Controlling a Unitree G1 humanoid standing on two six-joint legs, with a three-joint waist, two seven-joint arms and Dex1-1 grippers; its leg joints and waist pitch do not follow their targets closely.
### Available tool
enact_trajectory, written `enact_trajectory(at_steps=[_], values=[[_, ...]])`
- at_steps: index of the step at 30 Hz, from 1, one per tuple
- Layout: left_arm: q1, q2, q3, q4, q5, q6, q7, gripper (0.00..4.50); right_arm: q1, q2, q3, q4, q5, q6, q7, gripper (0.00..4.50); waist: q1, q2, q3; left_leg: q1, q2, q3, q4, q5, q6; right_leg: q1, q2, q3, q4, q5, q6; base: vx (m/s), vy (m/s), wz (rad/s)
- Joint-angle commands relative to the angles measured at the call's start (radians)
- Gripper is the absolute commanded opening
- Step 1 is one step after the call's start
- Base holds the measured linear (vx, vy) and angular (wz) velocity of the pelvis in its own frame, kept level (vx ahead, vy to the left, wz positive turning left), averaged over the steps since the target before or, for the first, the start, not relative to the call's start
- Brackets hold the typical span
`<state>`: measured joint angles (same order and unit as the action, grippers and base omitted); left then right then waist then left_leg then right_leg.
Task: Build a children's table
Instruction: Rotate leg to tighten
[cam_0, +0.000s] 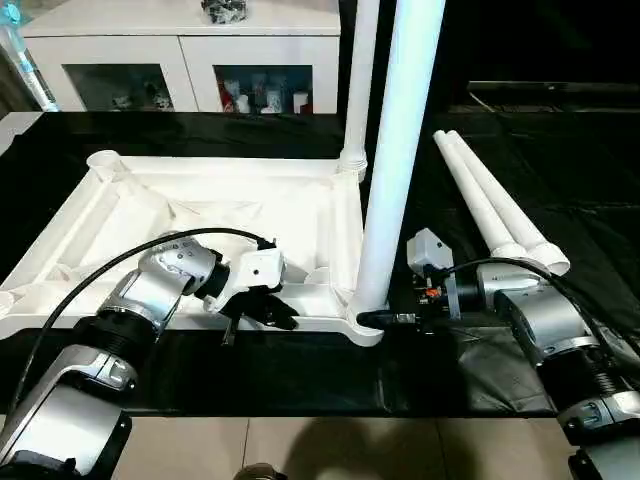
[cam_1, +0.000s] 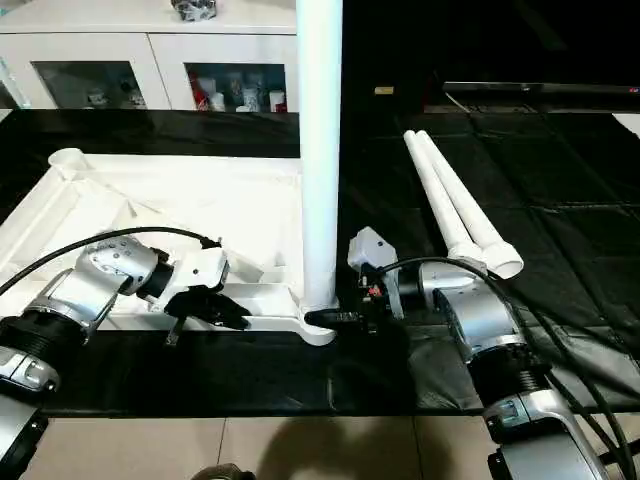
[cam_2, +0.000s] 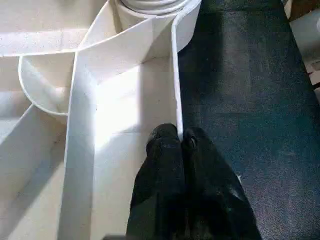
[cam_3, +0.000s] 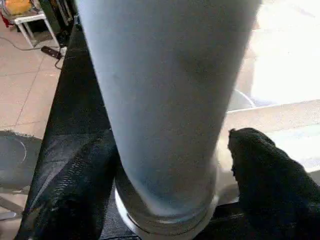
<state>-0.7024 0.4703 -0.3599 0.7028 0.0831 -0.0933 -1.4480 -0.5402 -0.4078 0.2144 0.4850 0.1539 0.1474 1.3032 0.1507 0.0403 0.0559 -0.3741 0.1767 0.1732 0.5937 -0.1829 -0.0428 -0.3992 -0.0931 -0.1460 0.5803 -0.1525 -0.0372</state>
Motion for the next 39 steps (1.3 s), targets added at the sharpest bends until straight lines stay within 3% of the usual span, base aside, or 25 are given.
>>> enact_trajectory(at_steps=[1,9,25,27,29,30,34,36,37,38,39], values=[[0.0,-0.009,-0.027,-0.015,0.005,-0.028,-0.032,0.0,-0.012,-0.001,0.009,0.007,-0.003,-0.005,0.005,3.33,-0.005,-0.004,-0.084,0.018,0.073,-0.02,-0.064,-0.178,0.053,0.057,-0.087,0.073,-0.053,-0.228,-0.181,0.0,0.0,0.0],[0.002,-0.007,-0.027,-0.01,0.007,-0.032,-0.029,0.0,-0.012,0.002,0.018,0.015,-0.004,0.004,0.02,2.65,-0.004,-0.006,-0.083,0.016,0.071,-0.02,-0.063,-0.167,0.057,0.057,-0.087,0.072,-0.053,-0.236,-0.176,0.0,0.0,0.0],[-0.004,-0.022,-0.009,0.007,0.009,0.016,0.026,0.0,0.013,0.02,0.028,0.003,0.002,0.02,0.011,2.56,-0.004,-0.007,-0.084,0.015,0.07,-0.018,-0.06,-0.152,0.064,0.057,-0.086,0.072,-0.051,-0.224,-0.178,0.0,0.0,0.0],[-0.014,-0.048,0.015,0.015,0.001,0.057,0.084,0.0,0.023,0.044,0.009,-0.003,0.012,0.041,-0.039,2.56,-0.004,-0.006,-0.08,0.017,0.07,-0.019,-0.062,-0.175,0.057,0.057,-0.087,0.071,-0.058,-0.263,-0.172,0.0,0.0,0.0],[-0.031,-0.08,0.042,0.019,-0.009,0.119,0.154,0.0,0.028,0.082,-0.014,0.006,0.007,0.057,-0.131,2.56,-0.008,-0.006,-0.074,0.025,0.071,-0.021,-0.067,-0.233,0.028,0.054,-0.089,0.071,-0.069,-0.359,-0.151,0.0,0.0,0.0],[-0.053,-0.122,0.077,0.024,-0.024,0.175,0.241,0.0,0.028,0.125,-0.031,0.031,-0.012,0.072,-0.243,2.56,-0.009,-0.007,-0.073,0.025,0.07,-0.023,-0.069,-0.242,0.022,0.055,-0.09,0.069,-0.073,-0.382,-0.144,0.0,0.0,0.0],[-0.09,-0.19,0.127,0.016,-0.034,0.279,0.396,0.0,0.0,0.236,-0.095,0.112,-0.011,0.117,-0.476,2.56,-0.03,-0.005,-0.067,0.033,0.062,-0.03,-0.07,-0.314,-0.015,0.052,-0.093,0.058,-0.094,-0.515,-0.096,0.0,0.0,0.0],[-0.098,-0.21,0.137,0.005,-0.033,0.315,0.437,0.0,-0.022,0.277,-0.124,0.152,-0.002,0.134,-0.555,2.56,-0.05,-0.007,-0.069,0.029,0.061,-0.033,-0.071,-0.322,-0.012,0.057,-0.092,0.055,-0.097,-0.5,-0.088,0.0,0.0,0.0],[-0.101,-0.223,0.145,-0.002,-0.032,0.341,0.465,0.0,-0.038,0.302,-0.144,0.174,0.004,0.143,-0.606,2.56,-0.051,-0.001,-0.069,0.028,0.061,-0.034,-0.071,-0.317,-0.009,0.057,-0.092,0.056,-0.096,-0.486,-0.091,0.0,0.0,0.0],[-0.11,-0.256,0.157,-0.017,-0.023,0.388,0.533,0.0,-0.088,0.363,-0.191,0.24,0.023,0.16,-0.725,2.56,-0.059,-0.002,-0.071,0.028,0.061,-0.033,-0.072,-0.315,-0.007,0.056,-0.091,0.058,-0.094,-0.457,-0.103,0.0,0.0,0.0],[-0.111,-0.26,0.159,-0.018,-0.022,0.394,0.541,0.0,-0.094,0.37,-0.197,0.247,0.025,0.162,-0.739,2.56,-0.064,-0.002,-0.071,0.028,0.062,-0.033,-0.072,-0.314,-0.011,0.055,-0.091,0.06,-0.09,-0.443,-0.112,0.0,0.0,0.0]])
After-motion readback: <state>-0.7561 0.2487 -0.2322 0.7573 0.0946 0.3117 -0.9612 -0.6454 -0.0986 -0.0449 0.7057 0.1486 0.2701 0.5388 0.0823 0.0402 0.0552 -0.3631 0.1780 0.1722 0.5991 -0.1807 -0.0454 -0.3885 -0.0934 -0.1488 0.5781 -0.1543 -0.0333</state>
